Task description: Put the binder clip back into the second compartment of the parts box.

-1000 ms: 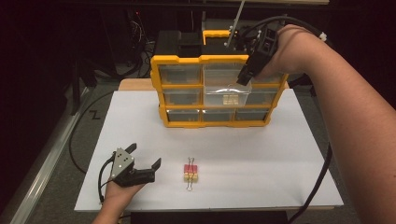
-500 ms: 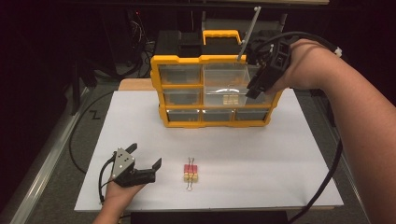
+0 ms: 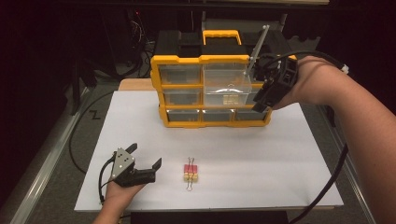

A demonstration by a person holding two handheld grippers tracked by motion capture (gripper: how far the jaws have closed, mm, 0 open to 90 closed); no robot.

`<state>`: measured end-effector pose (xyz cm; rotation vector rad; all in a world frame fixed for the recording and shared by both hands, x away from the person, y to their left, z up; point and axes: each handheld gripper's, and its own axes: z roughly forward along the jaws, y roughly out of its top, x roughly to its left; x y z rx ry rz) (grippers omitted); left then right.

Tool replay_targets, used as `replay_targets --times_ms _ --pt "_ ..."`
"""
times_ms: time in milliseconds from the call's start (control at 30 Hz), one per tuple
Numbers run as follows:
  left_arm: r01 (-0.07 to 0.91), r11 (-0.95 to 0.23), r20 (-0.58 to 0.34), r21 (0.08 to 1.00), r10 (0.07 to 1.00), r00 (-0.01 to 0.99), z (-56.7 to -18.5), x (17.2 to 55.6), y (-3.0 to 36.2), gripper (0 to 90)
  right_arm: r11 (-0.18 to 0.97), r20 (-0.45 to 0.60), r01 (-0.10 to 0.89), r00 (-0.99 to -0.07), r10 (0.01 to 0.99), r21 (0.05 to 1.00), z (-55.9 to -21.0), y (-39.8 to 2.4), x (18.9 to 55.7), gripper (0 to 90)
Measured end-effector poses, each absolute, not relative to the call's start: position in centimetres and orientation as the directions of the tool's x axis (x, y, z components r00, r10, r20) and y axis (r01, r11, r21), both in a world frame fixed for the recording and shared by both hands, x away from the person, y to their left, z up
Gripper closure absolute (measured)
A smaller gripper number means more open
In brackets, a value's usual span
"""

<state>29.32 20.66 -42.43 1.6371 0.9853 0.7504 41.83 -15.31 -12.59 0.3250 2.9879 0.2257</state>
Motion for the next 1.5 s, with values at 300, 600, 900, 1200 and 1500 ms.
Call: replay_targets --times_ms 300,600,900,1200,1500 --pt "0.239 -0.125 -0.001 0.963 0.884 0.468 -42.5 29.4 20.6 0.4 0.966 -0.107 0.201 -0.97 0.219 0.161 -15.5 -15.4 41.3 59.2" --pt "0.239 -0.125 0.0 0.963 0.885 0.466 -42.5 29.3 20.7 0.4 0.969 -0.099 0.191 -0.973 0.208 0.156 -17.7 -15.5 40.8 55.3" --pt "0.237 -0.121 -0.001 0.964 0.888 0.46 -42.4 29.3 20.7 0.4 0.97 -0.105 0.184 -0.974 0.202 0.16 -19.8 -15.4 40.2 48.3" --pt "0.239 -0.126 0.002 0.963 0.888 0.46 -42.4 29.3 20.6 0.4 0.972 -0.121 0.177 -0.973 0.197 0.156 -22.9 -15.3 39.7 38.7" --pt "0.234 -0.127 0.004 0.964 0.886 0.464 -42.4 29.3 20.6 0.4 0.968 -0.116 0.188 -0.971 0.208 0.166 -25.7 -15.4 39.5 31.1"
